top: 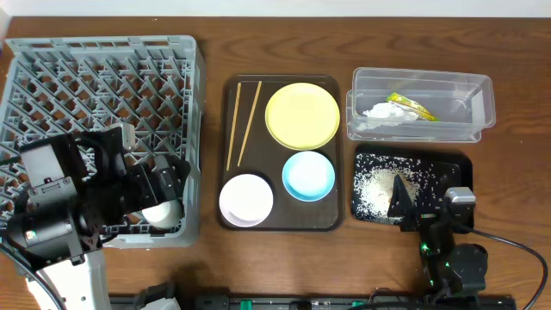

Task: Sort waste into correct bins and load items into the dishwasher
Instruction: 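Grasp the wooden chopsticks on the brown tray with the left gripper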

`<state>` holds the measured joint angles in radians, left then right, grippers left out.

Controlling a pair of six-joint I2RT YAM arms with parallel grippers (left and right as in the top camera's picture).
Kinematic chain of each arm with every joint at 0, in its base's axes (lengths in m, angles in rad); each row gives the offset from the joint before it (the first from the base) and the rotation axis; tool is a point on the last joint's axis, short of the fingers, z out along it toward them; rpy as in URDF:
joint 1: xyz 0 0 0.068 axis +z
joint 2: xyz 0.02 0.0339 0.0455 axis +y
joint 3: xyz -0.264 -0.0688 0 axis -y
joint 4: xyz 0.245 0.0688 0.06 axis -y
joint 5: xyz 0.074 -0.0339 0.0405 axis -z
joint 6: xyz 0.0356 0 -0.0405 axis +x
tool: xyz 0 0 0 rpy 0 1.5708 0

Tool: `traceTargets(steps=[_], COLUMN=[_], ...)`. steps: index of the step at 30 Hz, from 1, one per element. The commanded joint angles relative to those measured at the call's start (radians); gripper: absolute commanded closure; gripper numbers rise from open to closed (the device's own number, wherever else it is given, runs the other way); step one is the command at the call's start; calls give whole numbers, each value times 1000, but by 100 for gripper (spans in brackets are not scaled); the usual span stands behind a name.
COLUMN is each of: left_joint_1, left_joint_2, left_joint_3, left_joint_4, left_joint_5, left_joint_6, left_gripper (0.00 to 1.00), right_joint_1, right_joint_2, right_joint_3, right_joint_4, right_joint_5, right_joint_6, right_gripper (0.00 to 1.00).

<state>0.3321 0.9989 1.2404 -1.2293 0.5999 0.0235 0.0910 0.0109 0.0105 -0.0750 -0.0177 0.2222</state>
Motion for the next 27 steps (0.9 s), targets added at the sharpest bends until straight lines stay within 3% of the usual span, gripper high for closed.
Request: traceTargets(steps=[1,12,15,18,22,25,27], left_joint_1=[3,3,2,-25,-153,-307,-405], left_joint_2=[1,1,1,21,99,191,250], left_joint_3=[11,11,11,11,11,11,11], left_joint_4=[0,0,32,132,152,177,198], left_joint_5=[10,11,109,178,9,-143,-236], left_joint_6=[10,7,-87,-89,-89,-120,-144], left_gripper=[2,2,2,2,1,12,13], right_joint_1=[-5,-5,-5,-5,-5,-5,-5], right_joint_2=[-5,-4,-4,-4,-4,-4,-4], right_joint_3=[-5,-5,-5,-5,-5,-5,-5], right_joint_4=[1,1,1,1,1,1,1], right_joint_5=[13,13,13,13,13,13,13], right_joint_6=[-14,-14,-14,-14,-14,-14,-14], right_gripper=[1,1,1,1,1,1,1])
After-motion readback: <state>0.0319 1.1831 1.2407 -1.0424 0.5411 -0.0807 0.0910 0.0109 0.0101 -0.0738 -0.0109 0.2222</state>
